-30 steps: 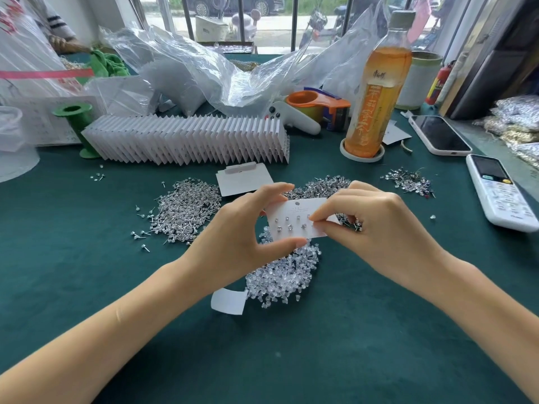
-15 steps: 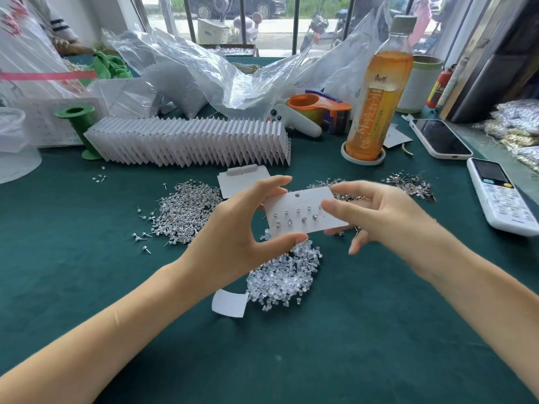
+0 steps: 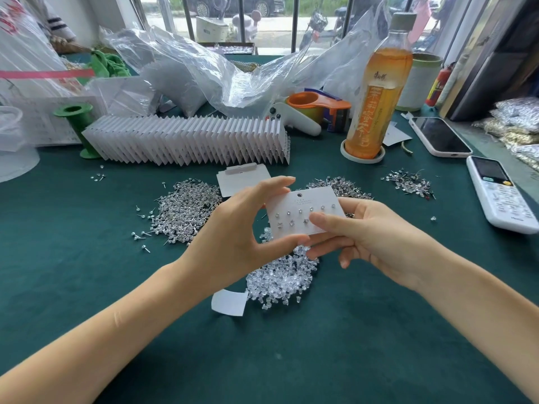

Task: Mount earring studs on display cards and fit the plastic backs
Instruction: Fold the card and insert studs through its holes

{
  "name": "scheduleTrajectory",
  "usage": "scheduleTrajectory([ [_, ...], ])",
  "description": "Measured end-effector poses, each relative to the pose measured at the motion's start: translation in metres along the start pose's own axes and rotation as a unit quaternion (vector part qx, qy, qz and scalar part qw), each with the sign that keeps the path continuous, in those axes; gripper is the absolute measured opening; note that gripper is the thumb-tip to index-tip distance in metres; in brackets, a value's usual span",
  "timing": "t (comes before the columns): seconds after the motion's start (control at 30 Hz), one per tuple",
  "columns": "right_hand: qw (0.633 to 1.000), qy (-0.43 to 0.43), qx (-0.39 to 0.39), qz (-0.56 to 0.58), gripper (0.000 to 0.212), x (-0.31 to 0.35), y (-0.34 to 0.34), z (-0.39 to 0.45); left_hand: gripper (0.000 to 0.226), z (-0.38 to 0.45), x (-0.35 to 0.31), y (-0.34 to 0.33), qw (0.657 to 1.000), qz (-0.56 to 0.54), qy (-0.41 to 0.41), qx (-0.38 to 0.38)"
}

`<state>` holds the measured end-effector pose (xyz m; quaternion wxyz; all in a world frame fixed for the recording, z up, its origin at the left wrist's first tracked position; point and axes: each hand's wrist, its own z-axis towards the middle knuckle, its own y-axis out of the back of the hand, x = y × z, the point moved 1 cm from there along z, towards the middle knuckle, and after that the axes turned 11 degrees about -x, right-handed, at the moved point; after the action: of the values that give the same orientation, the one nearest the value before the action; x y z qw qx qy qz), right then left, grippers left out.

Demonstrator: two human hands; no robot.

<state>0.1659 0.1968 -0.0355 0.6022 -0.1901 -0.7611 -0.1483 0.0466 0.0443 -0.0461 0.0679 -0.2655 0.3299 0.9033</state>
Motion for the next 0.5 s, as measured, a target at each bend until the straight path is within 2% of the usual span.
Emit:
scheduleTrajectory([
  [0.17, 1.0, 0.002, -0.004, 0.023, 0.028, -0.0033, -0.001, 0.0025, 0.07, 0.0, 0.0012, -0.0009, 1.0, 0.009, -0.009, -0.004],
  [0.37, 0.999, 0.002, -0.013, 0.042, 0.04, -0.0063, -0.0028, 0.0048, 0.068, -0.0002, 0.0014, -0.0015, 1.0, 0.009, -0.028, -0.006],
  [0.5, 0.999, 0.009, -0.024, 0.048, 0.038, -0.0085, -0.004, 0.0057, 0.07, -0.001, 0.0034, -0.0006, 0.999, 0.017, -0.031, -0.003],
])
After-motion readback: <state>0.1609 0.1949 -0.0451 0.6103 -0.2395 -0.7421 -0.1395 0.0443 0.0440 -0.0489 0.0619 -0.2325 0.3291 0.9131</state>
